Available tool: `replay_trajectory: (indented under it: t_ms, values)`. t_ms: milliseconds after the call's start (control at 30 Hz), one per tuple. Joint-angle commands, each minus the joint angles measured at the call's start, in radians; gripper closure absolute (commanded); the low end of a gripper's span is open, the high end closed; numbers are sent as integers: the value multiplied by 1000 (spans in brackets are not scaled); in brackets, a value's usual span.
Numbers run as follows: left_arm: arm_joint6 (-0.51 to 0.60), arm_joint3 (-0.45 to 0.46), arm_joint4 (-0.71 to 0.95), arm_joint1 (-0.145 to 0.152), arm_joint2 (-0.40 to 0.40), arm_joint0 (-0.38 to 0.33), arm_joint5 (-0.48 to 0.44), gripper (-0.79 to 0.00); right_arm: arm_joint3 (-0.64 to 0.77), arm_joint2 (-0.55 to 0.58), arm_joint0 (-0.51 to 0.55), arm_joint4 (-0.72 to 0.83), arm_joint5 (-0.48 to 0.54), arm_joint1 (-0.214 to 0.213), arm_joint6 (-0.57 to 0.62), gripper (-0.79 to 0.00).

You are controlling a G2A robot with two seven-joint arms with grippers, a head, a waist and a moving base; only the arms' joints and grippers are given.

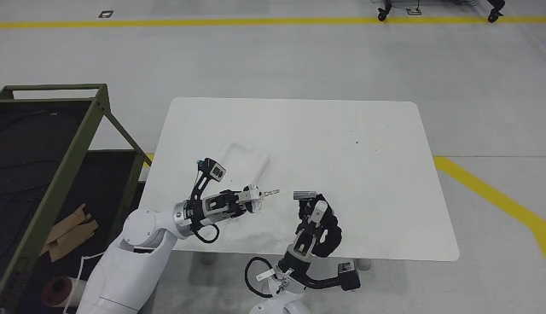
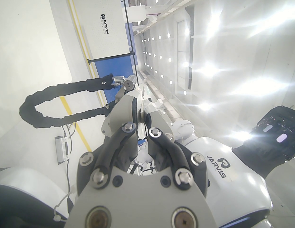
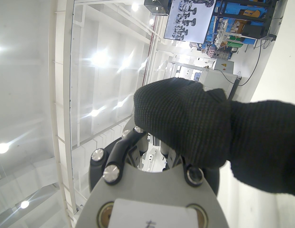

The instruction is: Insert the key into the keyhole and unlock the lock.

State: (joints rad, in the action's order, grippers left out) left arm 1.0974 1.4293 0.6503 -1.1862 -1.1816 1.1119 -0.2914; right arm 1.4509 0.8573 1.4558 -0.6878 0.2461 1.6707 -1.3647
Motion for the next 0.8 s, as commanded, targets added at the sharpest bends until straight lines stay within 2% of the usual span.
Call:
replay_trajectory:
  t_ms: [0, 367, 433, 500, 600, 667, 700, 767]
  values:
    - [0, 0, 0, 0, 0, 0, 0, 0, 0, 0, 0, 0, 0, 0, 0, 0]
    - [0, 0, 0, 0, 0, 0, 0, 0, 0, 0, 0, 0, 0, 0, 0, 0]
    - [-35, 0, -58, 3, -4, 1, 22, 0, 0, 0, 0, 0, 0, 0, 0, 0]
    - [-14, 21, 4, 8, -26, 7, 107, 0, 0, 0, 0, 0, 0, 0, 0, 0]
    - [74, 29, 126, 25, -111, 8, 254, 0, 0, 0, 0, 0, 0, 0, 0, 0]
    - [138, 35, 217, 39, -166, 8, 442, 0, 0, 0, 0, 0, 0, 0, 0, 0]
    - [154, 37, 239, 43, -181, 6, 496, 0, 0, 0, 0, 0, 0, 0, 0, 0]
    - [157, 23, 333, 54, -229, -6, 698, 0, 0, 0, 0, 0, 0, 0, 0, 0]
